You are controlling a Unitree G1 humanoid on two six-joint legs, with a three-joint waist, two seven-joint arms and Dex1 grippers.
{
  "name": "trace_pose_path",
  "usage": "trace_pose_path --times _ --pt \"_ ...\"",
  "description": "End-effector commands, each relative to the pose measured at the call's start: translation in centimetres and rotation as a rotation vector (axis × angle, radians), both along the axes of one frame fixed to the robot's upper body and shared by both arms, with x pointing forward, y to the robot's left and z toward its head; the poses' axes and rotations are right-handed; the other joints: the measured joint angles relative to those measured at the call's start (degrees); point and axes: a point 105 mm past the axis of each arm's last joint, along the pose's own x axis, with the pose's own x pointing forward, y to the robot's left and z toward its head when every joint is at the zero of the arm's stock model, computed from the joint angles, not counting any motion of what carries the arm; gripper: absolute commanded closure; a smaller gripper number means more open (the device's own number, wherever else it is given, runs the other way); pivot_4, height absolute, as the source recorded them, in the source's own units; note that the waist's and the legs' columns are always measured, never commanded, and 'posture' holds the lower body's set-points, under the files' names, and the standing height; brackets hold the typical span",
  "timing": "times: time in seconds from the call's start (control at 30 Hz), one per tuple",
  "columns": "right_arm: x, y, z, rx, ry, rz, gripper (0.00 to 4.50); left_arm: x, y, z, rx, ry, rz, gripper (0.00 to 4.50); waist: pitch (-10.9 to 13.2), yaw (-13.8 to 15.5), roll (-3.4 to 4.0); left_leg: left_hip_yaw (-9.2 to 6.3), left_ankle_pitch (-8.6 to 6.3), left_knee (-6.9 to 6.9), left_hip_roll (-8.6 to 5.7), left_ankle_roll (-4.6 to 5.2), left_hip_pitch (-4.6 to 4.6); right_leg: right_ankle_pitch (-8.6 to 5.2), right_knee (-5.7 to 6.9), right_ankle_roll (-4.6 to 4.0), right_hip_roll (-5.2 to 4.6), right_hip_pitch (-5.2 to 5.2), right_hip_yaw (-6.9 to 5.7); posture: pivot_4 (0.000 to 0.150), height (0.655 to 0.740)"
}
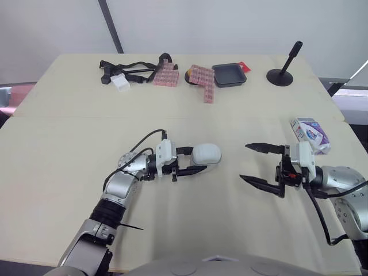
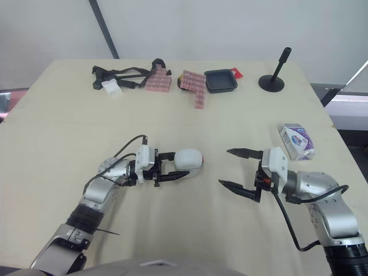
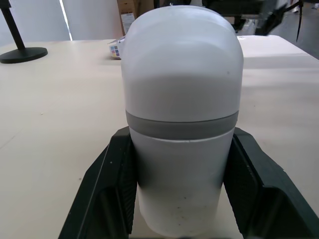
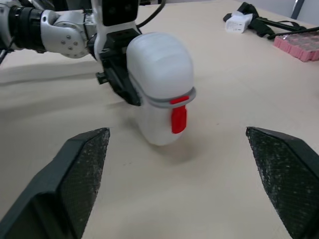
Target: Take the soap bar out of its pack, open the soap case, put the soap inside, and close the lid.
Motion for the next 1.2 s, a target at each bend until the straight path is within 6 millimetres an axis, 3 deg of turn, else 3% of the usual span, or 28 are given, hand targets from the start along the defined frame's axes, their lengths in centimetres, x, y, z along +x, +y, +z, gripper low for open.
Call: trace_pose_path --times 0.03,0.33,0.67,0.9,1.1,1.2 --pt "-0.8 0.2 0.2 -0.027 -0.027 0.069 0.01 0.0 0.3 1.2 -0.032 -0.045 0.005 2.64 0.0 0.0 0.0 0.0 0.0 0.0 0.0 0.0 0.0 0.0 0.0 0.0 0.0 0.0 0.0 0.15 0.74" --pt "-1.0 0.3 0.0 -0.048 -0.05 0.108 0.01 0.3 0.6 1.5 -0.037 0.009 0.025 2.64 0.0 -0.01 0.0 0.0 -0.12 0.01 0.0 0.25 -0.01 -0.01 0.01 -0.01 -0.01 -0.01 -0.01 0.15 0.74" --pt "-0.8 0.1 -0.6 -0.056 -0.023 0.091 0.01 -0.2 0.6 3.3 -0.039 0.659 -0.035 2.64 0.01 0.09 0.0 0.01 0.01 0.01 -0.02 0.02 -0.05 -0.01 0.04 -0.02 -0.01 -0.09 0.01 0.15 0.74" --pt "-0.9 0.3 -0.9 -0.062 -0.02 0.095 0.01 -1.7 0.6 2.2 0.103 1.093 -0.058 2.64 0.01 0.13 0.0 0.01 0.01 0.0 -0.22 0.0 -0.09 -0.01 -0.01 -0.02 0.0 -0.08 0.03 0.15 0.74" --pt "-1.2 0.3 -0.9 -0.057 -0.012 0.098 0.01 0.3 1.0 0.3 0.112 1.349 0.14 2.64 0.02 0.41 -0.02 -0.08 0.01 0.03 -0.3 0.0 -0.12 0.0 -0.12 0.0 -0.01 0.06 -0.01 0.15 0.74" --pt "-1.2 0.4 -0.9 -0.054 -0.008 0.098 0.01 0.9 1.0 0.0 0.098 1.395 0.187 2.64 0.03 0.39 -0.04 -0.15 0.01 0.04 -0.31 0.0 -0.16 0.01 -0.2 0.01 -0.01 0.1 -0.06 0.15 0.74"
